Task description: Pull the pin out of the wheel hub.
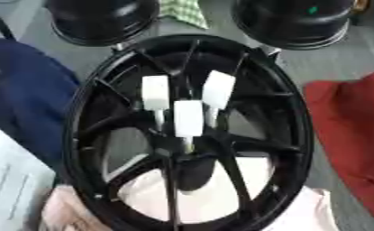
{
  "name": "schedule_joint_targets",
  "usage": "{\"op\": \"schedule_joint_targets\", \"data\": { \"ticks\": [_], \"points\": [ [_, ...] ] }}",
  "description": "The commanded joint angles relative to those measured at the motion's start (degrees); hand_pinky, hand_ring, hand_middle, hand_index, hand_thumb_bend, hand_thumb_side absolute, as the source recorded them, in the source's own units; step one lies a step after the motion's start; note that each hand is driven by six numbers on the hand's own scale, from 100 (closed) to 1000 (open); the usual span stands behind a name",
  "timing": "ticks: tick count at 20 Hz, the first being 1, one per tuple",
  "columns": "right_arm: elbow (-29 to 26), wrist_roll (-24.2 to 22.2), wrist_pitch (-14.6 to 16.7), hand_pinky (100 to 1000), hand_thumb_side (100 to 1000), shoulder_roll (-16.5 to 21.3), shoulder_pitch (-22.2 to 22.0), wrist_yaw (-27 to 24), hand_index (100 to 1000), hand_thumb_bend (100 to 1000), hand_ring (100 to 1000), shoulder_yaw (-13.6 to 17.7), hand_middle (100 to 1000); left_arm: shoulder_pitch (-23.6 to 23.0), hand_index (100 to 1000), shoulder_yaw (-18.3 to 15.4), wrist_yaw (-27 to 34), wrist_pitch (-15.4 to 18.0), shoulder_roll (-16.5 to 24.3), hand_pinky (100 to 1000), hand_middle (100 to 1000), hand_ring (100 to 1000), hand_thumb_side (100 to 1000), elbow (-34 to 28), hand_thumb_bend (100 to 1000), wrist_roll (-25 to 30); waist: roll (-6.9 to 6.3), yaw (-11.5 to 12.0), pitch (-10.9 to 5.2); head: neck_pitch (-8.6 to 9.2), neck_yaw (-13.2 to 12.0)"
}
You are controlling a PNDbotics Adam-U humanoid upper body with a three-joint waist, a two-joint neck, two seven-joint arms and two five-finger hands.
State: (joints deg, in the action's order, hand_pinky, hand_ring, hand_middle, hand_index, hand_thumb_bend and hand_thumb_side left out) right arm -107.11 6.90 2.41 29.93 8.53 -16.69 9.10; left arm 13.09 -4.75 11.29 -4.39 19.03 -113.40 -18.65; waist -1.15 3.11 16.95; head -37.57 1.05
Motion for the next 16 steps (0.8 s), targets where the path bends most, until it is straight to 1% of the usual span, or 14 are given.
{"op": "schedule_joint_targets", "data": {
  "ticks": [1, 4, 7, 12, 15, 16],
  "points": [
    [-1.0, 0.0, 0.0, 765, 757, 1.1, 0.5, 0.6, 757, 100, 754, 0.3, 697, 0.3, 746, -0.1, -0.2, 0.0, 0.6, 621, 570, 659, 417, -1.2, 574, -0.1, 0.08, -0.1, -0.58, 0.21, -0.1],
    [-1.6, 0.0, -0.2, 763, 751, 1.6, 0.4, 0.7, 757, 100, 753, 0.4, 697, 0.3, 746, -0.1, -0.2, 0.1, 0.7, 621, 570, 659, 417, -1.2, 574, -0.1, 0.2, -0.1, -0.4, 0.25, -0.2],
    [-2.7, -0.1, -0.7, 764, 735, 3.5, 0.3, 1.3, 759, 100, 753, 0.4, 697, 0.2, 747, -0.1, -0.4, 0.1, 1.1, 621, 569, 659, 417, -1.2, 573, -0.1, 0.52, -0.2, -0.22, 0.3, -0.4],
    [-5.9, -1.6, -1.6, 772, 688, 10.3, 0.0, 2.0, 763, 100, 756, -0.3, 700, 0.0, 747, 0.0, -0.6, 0.0, 2.1, 620, 569, 659, 419, -1.2, 571, 0.1, 1.08, -0.3, -0.13, 0.06, -0.4],
    [-7.3, -3.5, -1.8, 779, 664, 14.7, 0.3, 3.3, 768, 100, 758, -1.3, 703, -0.2, 747, 0.0, -0.8, 0.0, 2.6, 620, 569, 659, 419, -1.2, 571, 0.1, 1.56, -0.3, -0.19, 0.04, -0.1],
    [-7.4, -4.2, -1.7, 783, 684, 16.0, 0.5, 3.8, 769, 100, 759, -1.5, 703, -0.2, 747, 0.0, -0.8, 0.0, 2.7, 620, 569, 659, 419, -1.2, 570, 0.1, 1.65, -0.3, -0.21, 0.03, -0.1]
  ]
}}
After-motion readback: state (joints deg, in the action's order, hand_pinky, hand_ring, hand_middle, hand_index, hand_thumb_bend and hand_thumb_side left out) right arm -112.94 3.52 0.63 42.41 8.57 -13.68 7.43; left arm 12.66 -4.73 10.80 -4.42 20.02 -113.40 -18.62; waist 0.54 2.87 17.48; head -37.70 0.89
